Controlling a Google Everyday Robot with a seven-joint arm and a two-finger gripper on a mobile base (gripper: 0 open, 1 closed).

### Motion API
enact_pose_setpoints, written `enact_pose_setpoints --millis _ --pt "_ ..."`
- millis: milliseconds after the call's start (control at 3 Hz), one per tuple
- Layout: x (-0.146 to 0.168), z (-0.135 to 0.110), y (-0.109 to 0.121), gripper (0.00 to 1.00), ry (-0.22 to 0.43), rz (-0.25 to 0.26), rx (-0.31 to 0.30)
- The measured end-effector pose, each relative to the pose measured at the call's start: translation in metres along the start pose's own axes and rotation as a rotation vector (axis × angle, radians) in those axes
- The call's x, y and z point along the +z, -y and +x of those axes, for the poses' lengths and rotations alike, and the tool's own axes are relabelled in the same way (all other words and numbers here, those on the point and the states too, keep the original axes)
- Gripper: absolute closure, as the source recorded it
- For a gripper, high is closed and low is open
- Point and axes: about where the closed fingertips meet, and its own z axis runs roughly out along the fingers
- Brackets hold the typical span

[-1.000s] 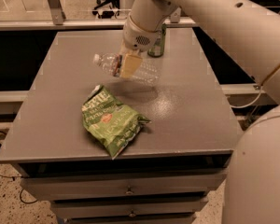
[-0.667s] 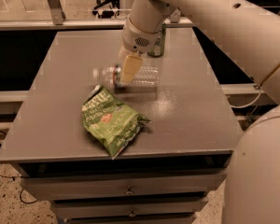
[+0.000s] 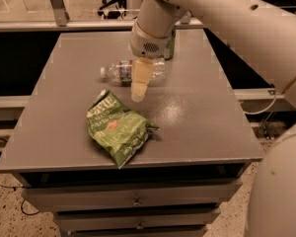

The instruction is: Knock water bottle over

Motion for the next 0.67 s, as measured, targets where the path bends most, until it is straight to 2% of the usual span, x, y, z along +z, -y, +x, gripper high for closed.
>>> enact_pose_setpoints --millis 333,667 --pt "-0.011 0.007 -0.005 0.0 0.032 0.023 0.028" --pt "-0.04 0.021 -0.013 0.0 0.099 0.085 0.071"
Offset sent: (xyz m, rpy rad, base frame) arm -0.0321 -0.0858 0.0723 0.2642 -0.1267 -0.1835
